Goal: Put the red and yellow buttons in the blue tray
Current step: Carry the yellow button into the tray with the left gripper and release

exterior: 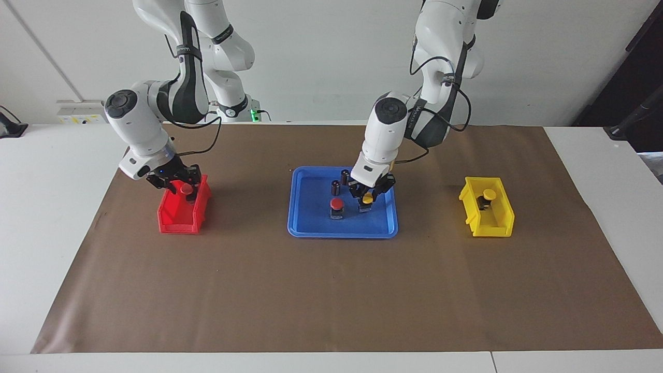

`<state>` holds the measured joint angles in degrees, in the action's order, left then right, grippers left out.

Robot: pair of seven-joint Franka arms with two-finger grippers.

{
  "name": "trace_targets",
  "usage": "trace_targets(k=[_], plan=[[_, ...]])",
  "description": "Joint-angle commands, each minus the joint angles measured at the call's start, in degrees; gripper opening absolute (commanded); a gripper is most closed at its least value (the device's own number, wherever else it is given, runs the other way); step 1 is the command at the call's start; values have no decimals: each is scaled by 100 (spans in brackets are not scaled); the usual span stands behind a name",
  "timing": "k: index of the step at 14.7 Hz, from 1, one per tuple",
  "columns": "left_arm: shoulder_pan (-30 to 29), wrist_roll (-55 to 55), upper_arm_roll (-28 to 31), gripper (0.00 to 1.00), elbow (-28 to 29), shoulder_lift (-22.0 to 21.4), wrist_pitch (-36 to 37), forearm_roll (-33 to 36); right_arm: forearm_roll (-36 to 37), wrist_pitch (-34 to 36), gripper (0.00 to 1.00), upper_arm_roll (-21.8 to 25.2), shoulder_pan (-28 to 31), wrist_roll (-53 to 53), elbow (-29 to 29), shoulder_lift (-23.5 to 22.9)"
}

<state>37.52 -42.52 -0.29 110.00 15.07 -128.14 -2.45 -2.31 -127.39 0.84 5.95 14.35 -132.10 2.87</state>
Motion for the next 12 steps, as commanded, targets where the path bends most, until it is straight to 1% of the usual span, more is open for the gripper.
trace_targets(k=[1,2,3,4,8,9,10,12], plan=[[106,-125,99,14,66,40,-184,69,-85,-321,66,-31,82,191,-263,91],[115,-116,99,27,66,40,-185,69,-85,-400,65,-31,82,208,-316,117],[115,-125,99,47,57,49,-185,69,-85,-418,65,-31,91,287,-343,126],[124,-134,99,56,57,49,-176,69,-85,-418,65,-31,143,357,-343,126],[203,-231,99,69,-4,40,-80,69,-85,-436,64,-31,205,437,-396,144],[159,-152,108,85,-22,-21,34,69,-85,-506,63,-31,205,437,-422,144],[63,-21,116,99,-153,-91,314,95,-85,-524,61,-31,196,411,-457,170],[-313,732,152,100,-591,-118,1007,95,-85,-533,61,-40,187,358,-492,179]])
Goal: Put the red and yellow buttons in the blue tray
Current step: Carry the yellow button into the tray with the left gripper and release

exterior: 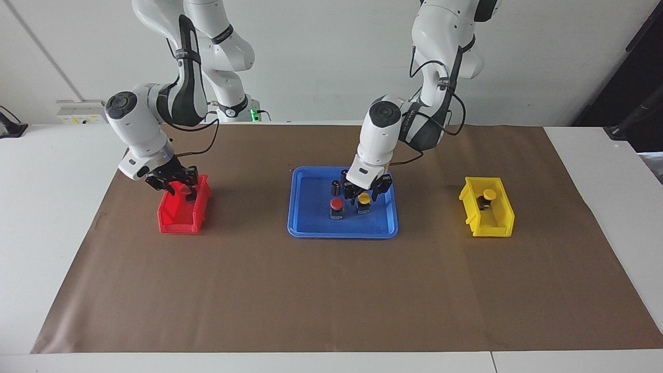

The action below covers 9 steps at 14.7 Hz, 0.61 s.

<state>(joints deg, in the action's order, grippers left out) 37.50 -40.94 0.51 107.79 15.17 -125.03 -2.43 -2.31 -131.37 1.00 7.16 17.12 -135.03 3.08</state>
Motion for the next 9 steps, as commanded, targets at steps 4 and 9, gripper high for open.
trace_targets(k=[4,9], plan=[[-1295,2158,90,100,-681,-488,1569,94,-85,-143,59,-56,49,55,-261,193],[-2535,3554,90,100,-751,-1208,2183,138,-85,-117,29,-56,49,98,-270,193]])
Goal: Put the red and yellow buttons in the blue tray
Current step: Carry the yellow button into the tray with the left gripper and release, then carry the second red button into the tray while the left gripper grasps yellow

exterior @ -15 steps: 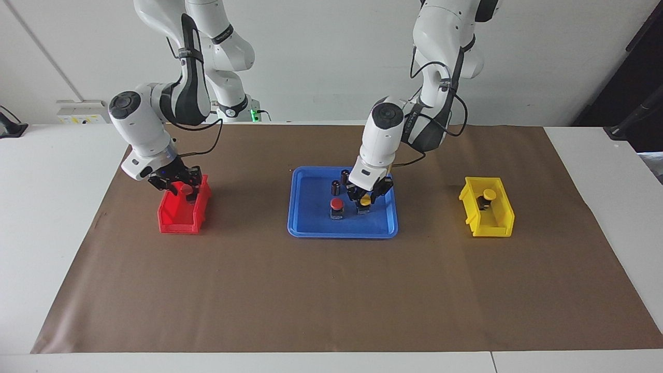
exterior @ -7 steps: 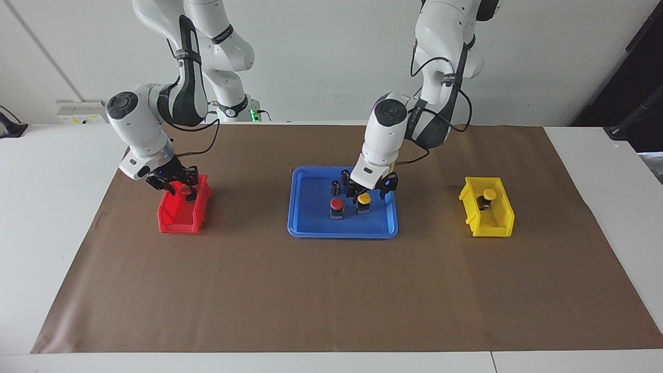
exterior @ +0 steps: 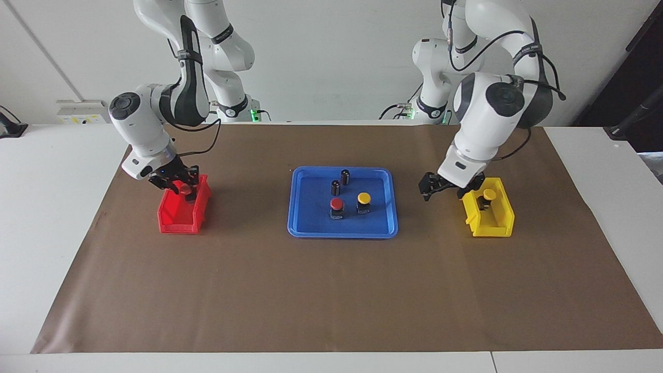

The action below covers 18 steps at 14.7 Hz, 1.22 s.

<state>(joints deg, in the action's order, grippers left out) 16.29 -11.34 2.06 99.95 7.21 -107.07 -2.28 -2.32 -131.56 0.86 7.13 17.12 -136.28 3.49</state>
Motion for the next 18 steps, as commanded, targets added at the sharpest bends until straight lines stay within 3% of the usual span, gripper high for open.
trace_targets(k=[1,3,7,10,12,14,16,18], plan=[[-668,1042,-65,100,25,-570,589,123,-76,-20,17,-42,35,125,-58,126],[-986,1590,-65,100,112,-686,600,114,-41,626,15,-34,60,404,598,-40],[-1356,1653,-65,100,1472,-1168,-672,123,21,2894,16,-112,-62,319,3058,-769],[-1427,1714,-65,85,1878,-1134,-956,114,21,3671,18,-148,-1087,-1205,4273,-1244],[-1427,1714,-65,75,2054,-1108,-1113,114,3,3393,18,-157,-1991,-2653,4338,-1341],[-1427,1714,-65,72,2352,-1117,-1464,123,-6,2394,17,-157,-2836,-4017,3927,-1386],[-1427,1714,-65,72,2538,-1099,-1685,114,-58,1522,17,-157,-3269,-4689,3636,-1586],[-1427,1714,-65,72,2643,-1073,-1782,114,-58,1256,19,-157,-3454,-4805,3582,-1859]])
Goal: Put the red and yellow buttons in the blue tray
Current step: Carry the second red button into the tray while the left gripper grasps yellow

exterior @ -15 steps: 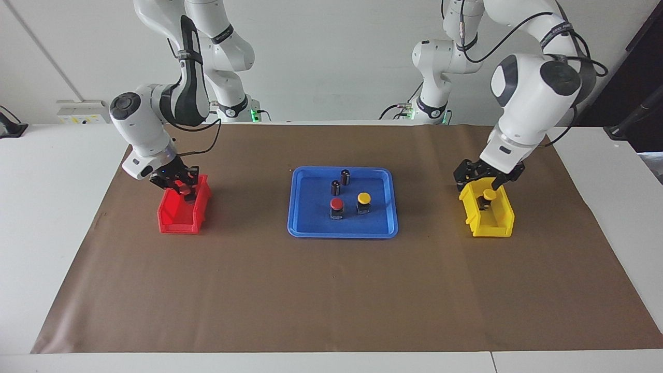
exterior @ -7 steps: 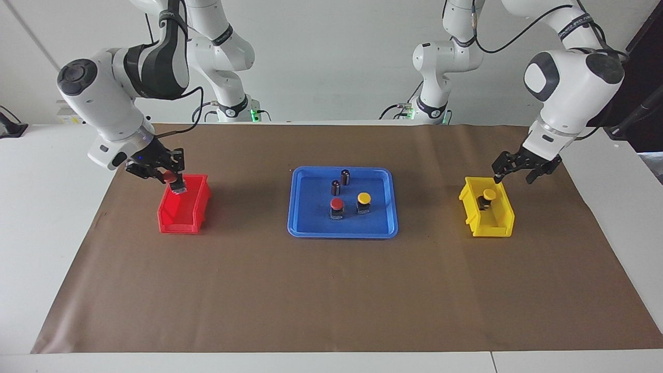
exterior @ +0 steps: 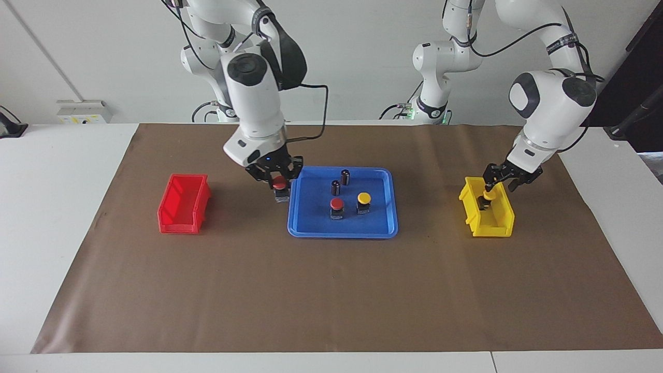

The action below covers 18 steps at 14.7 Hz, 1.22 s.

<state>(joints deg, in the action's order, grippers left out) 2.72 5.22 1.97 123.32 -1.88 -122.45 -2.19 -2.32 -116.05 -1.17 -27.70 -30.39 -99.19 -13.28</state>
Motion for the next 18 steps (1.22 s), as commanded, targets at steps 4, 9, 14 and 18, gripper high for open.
trace_targets(k=[4,9,14,18], plan=[[-78,76,-56,72,684,-155,-648,114,-49,-927,21,46,19,-73,-740,-193],[-87,76,-47,73,833,-58,-885,114,-49,-1350,30,46,-25,-82,-1075,-227],[-96,67,-47,68,931,29,-1114,105,21,-1149,100,64,-16,-82,-875,-228],[-245,50,-47,1,826,135,-1123,105,250,526,100,82,562,41,442,-105]])
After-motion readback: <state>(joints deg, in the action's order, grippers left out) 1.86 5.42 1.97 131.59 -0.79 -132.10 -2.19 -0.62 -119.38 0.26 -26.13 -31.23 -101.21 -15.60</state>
